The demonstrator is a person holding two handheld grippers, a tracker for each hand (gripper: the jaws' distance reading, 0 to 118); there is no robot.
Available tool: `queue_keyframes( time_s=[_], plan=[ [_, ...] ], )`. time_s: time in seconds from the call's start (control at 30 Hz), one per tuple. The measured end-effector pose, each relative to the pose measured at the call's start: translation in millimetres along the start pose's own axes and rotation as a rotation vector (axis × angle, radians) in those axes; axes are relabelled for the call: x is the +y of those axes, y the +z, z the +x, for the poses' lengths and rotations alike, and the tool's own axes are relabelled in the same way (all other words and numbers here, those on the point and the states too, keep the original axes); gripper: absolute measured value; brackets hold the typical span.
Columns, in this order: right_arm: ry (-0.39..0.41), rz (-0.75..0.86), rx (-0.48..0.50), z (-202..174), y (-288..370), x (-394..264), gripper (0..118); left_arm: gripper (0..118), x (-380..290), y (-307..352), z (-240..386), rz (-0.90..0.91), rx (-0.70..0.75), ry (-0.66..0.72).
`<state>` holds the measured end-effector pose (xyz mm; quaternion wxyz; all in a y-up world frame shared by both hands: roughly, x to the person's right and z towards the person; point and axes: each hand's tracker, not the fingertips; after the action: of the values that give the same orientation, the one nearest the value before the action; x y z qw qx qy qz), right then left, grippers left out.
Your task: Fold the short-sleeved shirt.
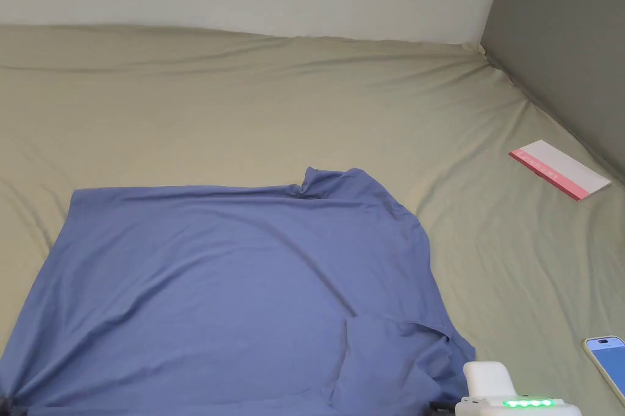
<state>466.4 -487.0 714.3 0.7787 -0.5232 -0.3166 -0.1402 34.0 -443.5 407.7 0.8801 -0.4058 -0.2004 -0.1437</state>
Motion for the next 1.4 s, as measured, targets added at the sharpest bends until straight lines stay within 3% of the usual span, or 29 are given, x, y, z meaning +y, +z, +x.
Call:
queue_keyframes(
  time_s=[0.13, 0.2, 0.23, 0.33, 0.5, 0.77, 1.07, 1.33, 1.4],
  plan=[
    [0.013, 0.019, 0.061, -3, -1, 6, 50, 9, -3, -4, 3, -0.015, 0.018, -0.009],
    [0.028, 0.026, 0.097, -5, -2, 6, 12, 9, -6, -8, 6, -0.031, 0.025, -0.027],
    [0.031, 0.03, 0.099, -6, -3, 6, 8, 9, -8, -11, 7, -0.037, 0.027, -0.031],
    [0.038, 0.047, 0.103, -5, 0, 6, 8, 9, -10, -13, 4, -0.053, 0.02, -0.012],
    [-0.015, 0.189, 0.187, 10, 32, 9, 8, 9, -2, -3, -16, 0.001, -0.073, 0.18],
    [-0.046, 0.335, 0.195, 16, 73, 53, 8, 9, 40, 13, -24, 0.103, -0.159, 0.316],
    [-0.047, 0.297, 0.129, 6, 25, 129, 8, 9, 100, -36, -15, 0.087, -0.17, 0.388],
    [-0.004, 0.226, 0.03, -1, -49, 184, 8, 9, 126, -112, 3, -0.06, -0.071, 0.313],
    [-0.035, 0.198, 0.065, 5, -61, 193, 8, 9, 128, -121, 3, -0.07, -0.083, 0.325]
  ],
)
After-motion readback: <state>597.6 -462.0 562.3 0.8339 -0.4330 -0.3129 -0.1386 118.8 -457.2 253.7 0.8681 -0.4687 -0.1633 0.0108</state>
